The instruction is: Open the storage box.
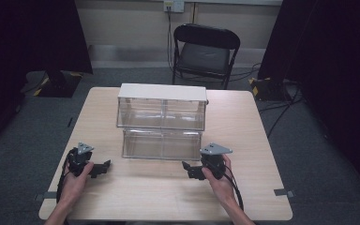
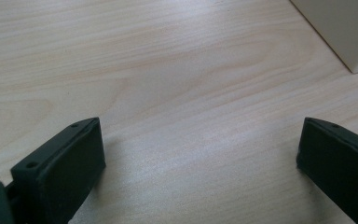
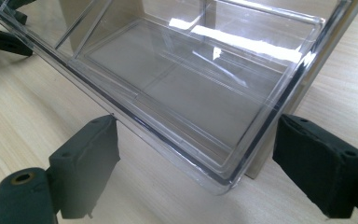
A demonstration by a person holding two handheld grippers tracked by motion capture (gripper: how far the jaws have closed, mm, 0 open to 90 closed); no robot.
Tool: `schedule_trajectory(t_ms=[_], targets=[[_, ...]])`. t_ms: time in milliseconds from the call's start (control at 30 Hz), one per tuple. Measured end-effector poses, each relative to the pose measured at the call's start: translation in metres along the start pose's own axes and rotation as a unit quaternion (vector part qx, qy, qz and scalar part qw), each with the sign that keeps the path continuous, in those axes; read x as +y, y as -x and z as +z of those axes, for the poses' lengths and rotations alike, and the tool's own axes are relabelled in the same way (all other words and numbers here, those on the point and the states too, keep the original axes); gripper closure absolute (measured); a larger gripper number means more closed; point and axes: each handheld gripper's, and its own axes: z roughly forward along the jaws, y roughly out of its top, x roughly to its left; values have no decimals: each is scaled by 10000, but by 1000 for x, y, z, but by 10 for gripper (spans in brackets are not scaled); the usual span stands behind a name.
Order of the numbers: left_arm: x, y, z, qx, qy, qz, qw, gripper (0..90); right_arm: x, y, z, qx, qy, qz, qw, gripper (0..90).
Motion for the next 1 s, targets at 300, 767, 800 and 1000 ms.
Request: schedule_trajectory(t_ms=[300, 767, 800, 1000], targets=[[0, 0, 0, 3, -2, 0, 10000, 3, 1, -1, -3, 16, 28, 44, 10000, 137], [0, 0, 0, 0, 0, 1, 10000, 3, 3, 0, -6, 99, 65, 102, 9999, 136], [0, 0, 0, 4, -2, 1, 10000, 3, 4, 0, -6, 106, 61, 97, 9999, 136], [0, 0, 0, 0, 0, 0, 10000, 3, 5, 0, -7, 97, 64, 64, 9999, 137]])
